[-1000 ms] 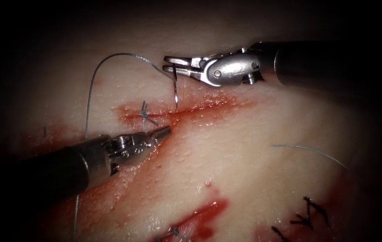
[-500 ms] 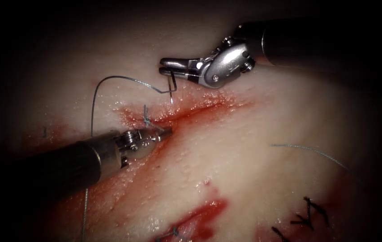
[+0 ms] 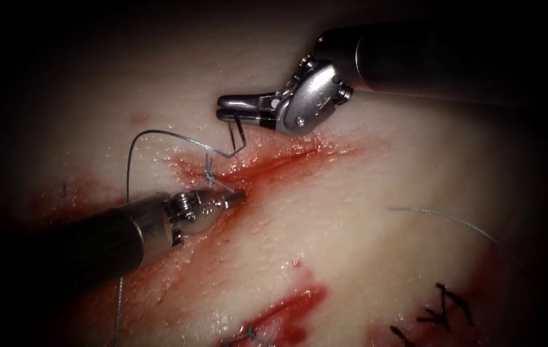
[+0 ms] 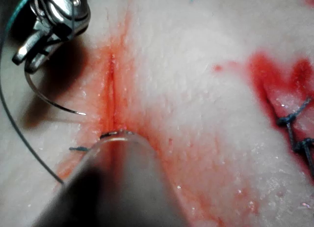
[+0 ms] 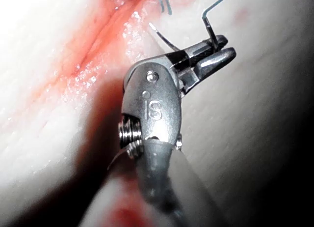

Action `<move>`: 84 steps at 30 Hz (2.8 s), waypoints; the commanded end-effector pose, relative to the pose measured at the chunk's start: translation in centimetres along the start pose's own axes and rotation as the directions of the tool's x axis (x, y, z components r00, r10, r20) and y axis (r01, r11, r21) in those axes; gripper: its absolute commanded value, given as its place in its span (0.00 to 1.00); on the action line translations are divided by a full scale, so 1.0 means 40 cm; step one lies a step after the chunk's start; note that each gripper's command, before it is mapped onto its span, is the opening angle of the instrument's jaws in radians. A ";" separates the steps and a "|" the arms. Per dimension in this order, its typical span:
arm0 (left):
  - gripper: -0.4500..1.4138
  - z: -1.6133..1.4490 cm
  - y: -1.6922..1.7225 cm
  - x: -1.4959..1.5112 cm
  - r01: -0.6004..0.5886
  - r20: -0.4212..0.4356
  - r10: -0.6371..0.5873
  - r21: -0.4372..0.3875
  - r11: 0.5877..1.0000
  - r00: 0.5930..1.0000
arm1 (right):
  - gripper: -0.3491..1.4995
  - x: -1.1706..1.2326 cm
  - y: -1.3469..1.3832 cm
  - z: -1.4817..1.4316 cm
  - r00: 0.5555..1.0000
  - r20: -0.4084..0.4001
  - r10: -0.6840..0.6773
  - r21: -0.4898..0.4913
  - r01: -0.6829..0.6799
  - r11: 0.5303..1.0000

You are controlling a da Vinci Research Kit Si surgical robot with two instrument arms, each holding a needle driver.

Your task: Wound Closure

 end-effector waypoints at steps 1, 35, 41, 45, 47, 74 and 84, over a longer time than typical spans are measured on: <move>0.16 0.0017 -0.0011 0.0010 -0.002 -0.003 0.002 0.001 1.000 1.000 | 0.00 -0.0031 0.0003 0.0017 1.000 0.007 -0.008 -0.001 0.008 1.000; 0.28 -0.0008 -0.0019 -0.0002 -0.007 -0.006 0.007 -0.011 1.000 1.000 | 0.00 0.0052 -0.0082 0.0036 0.949 0.186 -0.255 0.049 0.250 0.967; 0.25 -0.0008 -0.0026 -0.0004 -0.007 -0.006 0.007 -0.012 1.000 1.000 | 0.00 0.0118 -0.0083 0.0058 0.913 0.170 -0.370 0.121 0.354 0.927; 0.23 -0.0006 -0.0025 -0.0001 -0.006 -0.006 0.006 -0.011 1.000 1.000 | 0.00 0.0101 -0.0082 0.0050 0.901 0.159 -0.403 0.139 0.383 0.913; 0.23 -0.0007 -0.0024 -0.0001 -0.006 -0.006 0.006 -0.011 1.000 1.000 | 0.00 0.0084 -0.0088 0.0041 0.896 0.169 -0.410 0.139 0.390 0.910; 0.18 -0.0006 -0.0025 -0.0003 -0.007 -0.006 0.006 -0.011 1.000 1.000 | 0.00 -0.0017 -0.0077 0.0024 0.922 0.217 -0.321 0.080 0.311 0.947; 0.18 -0.0005 -0.0027 -0.0003 -0.006 -0.006 0.006 -0.011 1.000 1.000 | 0.00 -0.0017 -0.0082 0.0041 0.925 0.211 -0.316 0.079 0.306 0.949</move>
